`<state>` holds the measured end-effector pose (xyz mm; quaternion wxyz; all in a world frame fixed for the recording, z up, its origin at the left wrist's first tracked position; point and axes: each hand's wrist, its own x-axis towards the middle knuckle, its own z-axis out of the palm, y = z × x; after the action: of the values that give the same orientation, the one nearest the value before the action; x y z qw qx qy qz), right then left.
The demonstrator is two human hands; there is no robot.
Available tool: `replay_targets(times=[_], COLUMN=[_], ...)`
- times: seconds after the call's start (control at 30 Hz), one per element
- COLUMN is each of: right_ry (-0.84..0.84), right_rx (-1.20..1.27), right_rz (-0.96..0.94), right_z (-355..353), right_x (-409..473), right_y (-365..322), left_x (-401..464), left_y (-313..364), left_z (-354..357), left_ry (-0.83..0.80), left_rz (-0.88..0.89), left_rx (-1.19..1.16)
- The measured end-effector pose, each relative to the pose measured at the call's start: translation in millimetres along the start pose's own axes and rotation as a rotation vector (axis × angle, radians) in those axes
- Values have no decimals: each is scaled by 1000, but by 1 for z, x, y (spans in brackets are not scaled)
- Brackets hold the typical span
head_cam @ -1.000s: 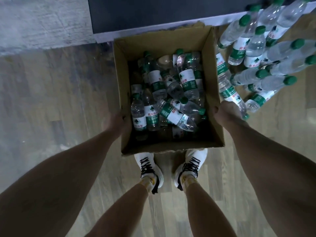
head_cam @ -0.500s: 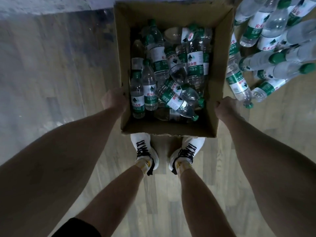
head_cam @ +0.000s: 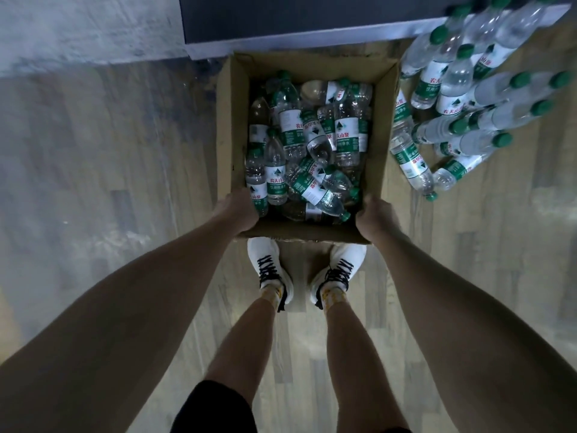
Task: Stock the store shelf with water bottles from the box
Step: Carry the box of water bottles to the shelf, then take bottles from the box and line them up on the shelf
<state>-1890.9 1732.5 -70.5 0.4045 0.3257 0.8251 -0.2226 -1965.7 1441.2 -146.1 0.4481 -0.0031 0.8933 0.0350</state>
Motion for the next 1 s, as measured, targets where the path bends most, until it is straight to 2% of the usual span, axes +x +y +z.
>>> replay_targets(times=[0.03, 0.13, 0.27, 0.43, 0.67, 1.0], right_ry=[-16, -74, -144, -111, -57, -72], right_rx=[4, 31, 16, -29, -39, -39], right_rz=[-27, -60, -85, -116, -162, -248], right_z=[-4, -18, -37, -52, -46, 4], right_x=[-16, -69, -133, -170, -141, -24], right_y=[-6, -24, -35, -40, -30, -1], left_x=[-38, -102, -152, -187, -177, -76], left_y=[22, 51, 62, 70, 93, 127], left_z=[-34, -79, -116, -138, -114, -45], left_ry=[-7, -55, -90, -46, -4, 12], left_rz=[18, 83, 151, 272, 386, 398], left_rx=[10, 113, 175, 243, 307, 459])
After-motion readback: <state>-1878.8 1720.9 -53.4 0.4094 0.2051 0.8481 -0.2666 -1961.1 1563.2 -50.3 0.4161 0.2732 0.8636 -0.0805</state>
